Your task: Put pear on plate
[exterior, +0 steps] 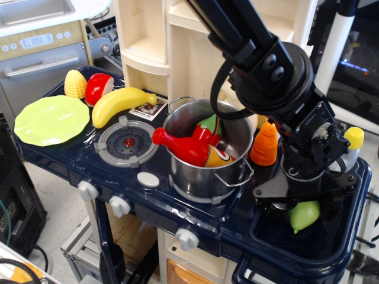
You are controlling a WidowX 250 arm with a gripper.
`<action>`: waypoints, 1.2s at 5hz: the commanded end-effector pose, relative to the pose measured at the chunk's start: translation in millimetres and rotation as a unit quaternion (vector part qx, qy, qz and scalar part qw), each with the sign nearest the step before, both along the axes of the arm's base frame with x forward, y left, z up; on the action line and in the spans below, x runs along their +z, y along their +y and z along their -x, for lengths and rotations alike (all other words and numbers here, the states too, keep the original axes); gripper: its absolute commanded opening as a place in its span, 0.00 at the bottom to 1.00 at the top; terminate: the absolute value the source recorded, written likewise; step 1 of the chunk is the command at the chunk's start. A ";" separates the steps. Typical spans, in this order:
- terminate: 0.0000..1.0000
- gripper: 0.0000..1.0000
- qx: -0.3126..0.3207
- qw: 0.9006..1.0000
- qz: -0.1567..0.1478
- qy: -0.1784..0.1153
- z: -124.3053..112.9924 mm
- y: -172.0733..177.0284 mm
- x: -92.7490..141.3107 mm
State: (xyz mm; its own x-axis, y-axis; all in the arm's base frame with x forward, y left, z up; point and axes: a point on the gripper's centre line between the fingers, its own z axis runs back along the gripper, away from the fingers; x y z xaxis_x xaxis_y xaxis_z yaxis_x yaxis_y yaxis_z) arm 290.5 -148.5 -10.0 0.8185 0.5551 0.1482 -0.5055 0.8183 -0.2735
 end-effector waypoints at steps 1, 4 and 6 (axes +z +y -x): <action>0.00 0.00 0.023 0.997 -0.070 0.023 18.0 4.9 67.0; 0.00 0.00 -0.050 0.978 -0.196 0.056 19.0 139.0 217.5; 0.00 0.00 -0.099 0.971 -0.216 0.031 5.7 234.2 204.0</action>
State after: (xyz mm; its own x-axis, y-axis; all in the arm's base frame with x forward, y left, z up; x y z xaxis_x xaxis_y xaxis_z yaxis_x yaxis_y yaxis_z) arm 270.3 109.4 164.3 0.9232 0.2983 0.2423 -0.3328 0.9358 0.1162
